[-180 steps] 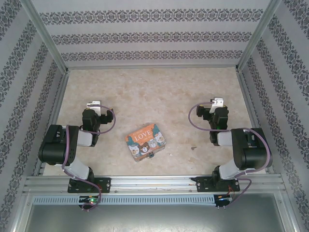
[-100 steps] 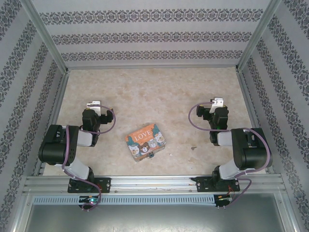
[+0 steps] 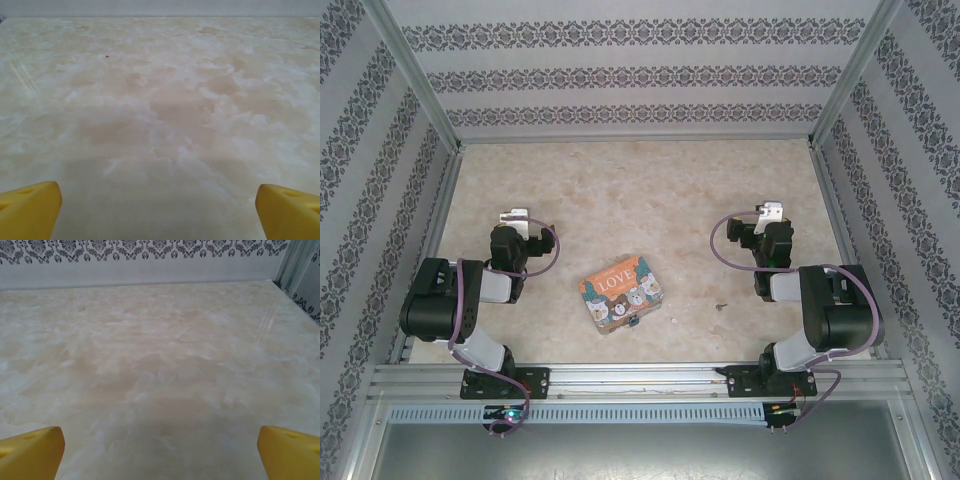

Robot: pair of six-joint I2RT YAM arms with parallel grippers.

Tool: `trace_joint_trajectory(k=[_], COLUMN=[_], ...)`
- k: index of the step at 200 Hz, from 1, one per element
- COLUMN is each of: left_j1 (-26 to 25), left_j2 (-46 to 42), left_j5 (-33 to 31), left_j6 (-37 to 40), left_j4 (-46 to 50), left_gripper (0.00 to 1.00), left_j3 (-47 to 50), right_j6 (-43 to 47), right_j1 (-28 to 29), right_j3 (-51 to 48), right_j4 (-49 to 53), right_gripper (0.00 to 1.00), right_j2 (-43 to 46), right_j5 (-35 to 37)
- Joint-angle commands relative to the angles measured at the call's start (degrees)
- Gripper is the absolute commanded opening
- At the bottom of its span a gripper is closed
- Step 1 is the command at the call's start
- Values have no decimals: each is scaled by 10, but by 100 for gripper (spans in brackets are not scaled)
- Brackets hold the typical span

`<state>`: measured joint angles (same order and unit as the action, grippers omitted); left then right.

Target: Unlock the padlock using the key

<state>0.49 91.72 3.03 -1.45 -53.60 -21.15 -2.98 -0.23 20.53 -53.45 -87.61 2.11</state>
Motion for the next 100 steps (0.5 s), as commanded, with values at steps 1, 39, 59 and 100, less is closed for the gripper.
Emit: trace_joint_trajectory(k=[1, 39, 59, 100], left_j1=[7, 7, 7, 7], left_j2=[-3, -3, -8, -120], left_j5=[10, 10, 8, -7], left_j6=[11, 10, 10, 6], left_j4=[-6, -8, -10, 119], left_gripper=[99, 99, 99, 99], left_j3=[-12, -11, -9, -29], right_j6=[1, 1, 3, 5], right_j1=[6, 6, 5, 5], right_j3=[6, 6, 7, 30], right_j4=[-17, -16, -14, 96], right_gripper=[98, 98, 98, 98], right_j2=[-1, 0, 1, 76], right_j5=[8, 8, 1, -7])
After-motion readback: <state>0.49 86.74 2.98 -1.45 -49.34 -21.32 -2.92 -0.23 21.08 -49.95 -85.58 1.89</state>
